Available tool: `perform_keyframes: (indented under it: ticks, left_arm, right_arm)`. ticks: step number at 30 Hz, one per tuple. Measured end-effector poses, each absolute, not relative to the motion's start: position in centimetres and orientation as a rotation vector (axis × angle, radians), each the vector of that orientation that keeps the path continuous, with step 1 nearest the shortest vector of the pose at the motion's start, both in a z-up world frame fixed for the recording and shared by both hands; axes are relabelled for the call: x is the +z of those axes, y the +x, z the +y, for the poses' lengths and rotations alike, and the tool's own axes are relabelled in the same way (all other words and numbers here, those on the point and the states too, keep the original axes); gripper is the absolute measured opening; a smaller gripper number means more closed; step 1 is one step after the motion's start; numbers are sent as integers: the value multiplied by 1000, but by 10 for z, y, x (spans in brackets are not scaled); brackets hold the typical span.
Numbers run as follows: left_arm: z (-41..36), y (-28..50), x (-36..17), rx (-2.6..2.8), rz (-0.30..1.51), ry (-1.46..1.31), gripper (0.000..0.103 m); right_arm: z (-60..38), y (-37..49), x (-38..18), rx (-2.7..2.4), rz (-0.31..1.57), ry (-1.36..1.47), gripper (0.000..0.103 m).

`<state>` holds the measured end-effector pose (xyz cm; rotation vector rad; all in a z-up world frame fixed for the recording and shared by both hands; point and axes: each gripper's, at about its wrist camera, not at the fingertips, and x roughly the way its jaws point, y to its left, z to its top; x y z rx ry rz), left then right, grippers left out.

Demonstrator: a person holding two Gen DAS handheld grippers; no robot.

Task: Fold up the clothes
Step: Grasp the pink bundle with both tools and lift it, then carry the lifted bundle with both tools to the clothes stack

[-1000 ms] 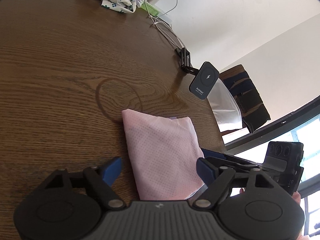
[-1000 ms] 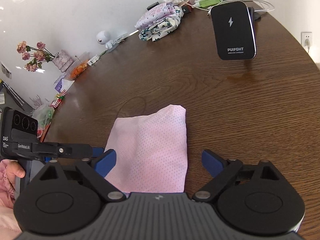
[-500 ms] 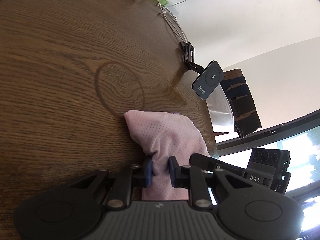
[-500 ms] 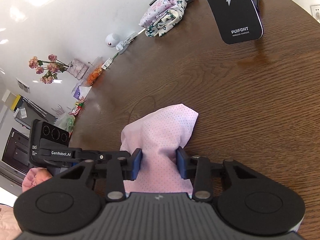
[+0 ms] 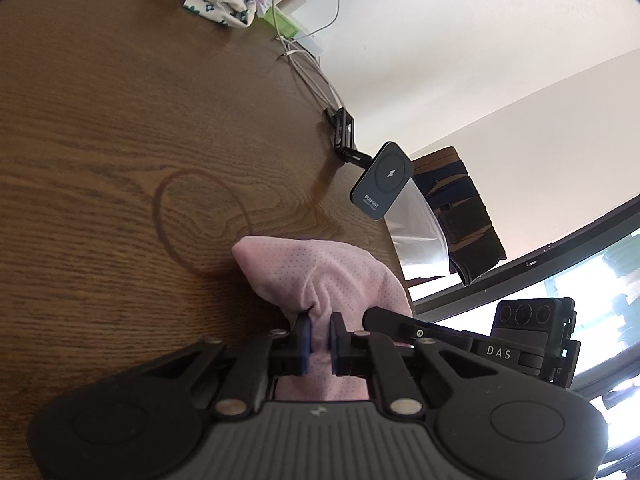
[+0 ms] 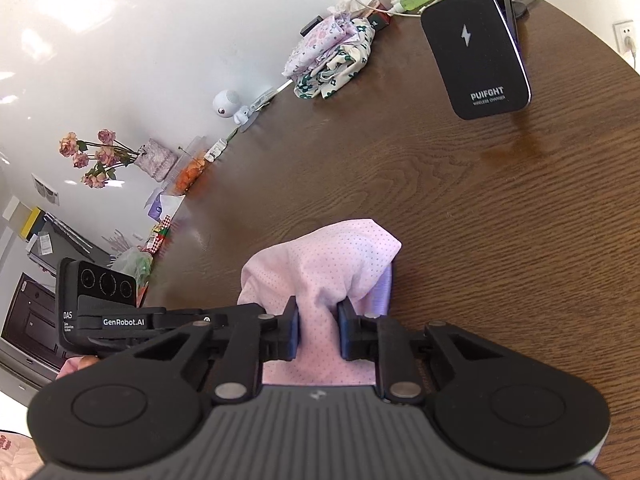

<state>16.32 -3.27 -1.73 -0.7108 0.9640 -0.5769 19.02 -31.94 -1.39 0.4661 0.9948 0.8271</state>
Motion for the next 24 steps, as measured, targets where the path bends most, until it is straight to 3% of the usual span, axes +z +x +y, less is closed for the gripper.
perform_keyframes:
  ticks: [24]
  left_arm:
    - [9, 199, 59, -602, 788, -698, 8]
  right_arm:
    - [-277, 224, 39, 876, 841, 539, 17]
